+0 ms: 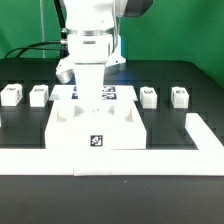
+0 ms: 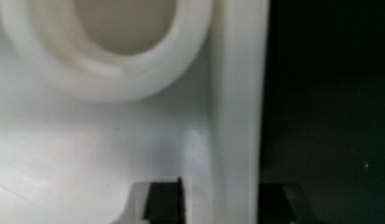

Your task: Assemble square table

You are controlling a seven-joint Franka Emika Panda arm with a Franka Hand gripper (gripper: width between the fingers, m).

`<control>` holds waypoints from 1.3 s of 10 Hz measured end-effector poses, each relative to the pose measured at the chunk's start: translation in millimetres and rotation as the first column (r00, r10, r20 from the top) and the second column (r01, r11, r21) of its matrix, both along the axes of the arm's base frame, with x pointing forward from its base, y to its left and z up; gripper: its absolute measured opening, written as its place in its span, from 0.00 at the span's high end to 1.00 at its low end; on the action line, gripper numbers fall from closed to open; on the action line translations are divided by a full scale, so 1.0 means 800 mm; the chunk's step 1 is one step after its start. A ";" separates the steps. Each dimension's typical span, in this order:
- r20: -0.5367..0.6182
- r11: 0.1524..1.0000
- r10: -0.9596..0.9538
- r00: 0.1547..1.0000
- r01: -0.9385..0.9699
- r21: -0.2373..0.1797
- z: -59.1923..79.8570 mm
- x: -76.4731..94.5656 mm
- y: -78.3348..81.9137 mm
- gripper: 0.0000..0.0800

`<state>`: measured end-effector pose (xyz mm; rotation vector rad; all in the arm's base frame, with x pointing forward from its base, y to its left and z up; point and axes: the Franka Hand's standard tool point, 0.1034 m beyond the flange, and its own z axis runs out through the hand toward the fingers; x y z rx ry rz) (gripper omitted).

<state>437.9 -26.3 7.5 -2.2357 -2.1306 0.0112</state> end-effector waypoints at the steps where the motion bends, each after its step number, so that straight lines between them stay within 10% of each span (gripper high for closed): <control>1: 0.008 1.000 0.000 1.000 0.000 0.000 0.001 0.002 0.000 0.91; 8: 0.018 1.000 -0.006 1.000 0.006 0.000 0.002 0.005 0.001 0.93; 13: 0.054 0.997 -0.038 0.998 0.034 0.067 0.001 0.052 0.103 0.93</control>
Offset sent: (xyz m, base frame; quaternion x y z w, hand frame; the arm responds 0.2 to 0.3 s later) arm 0.0000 0.0000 0.0000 0.0000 0.0000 0.0000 1.0000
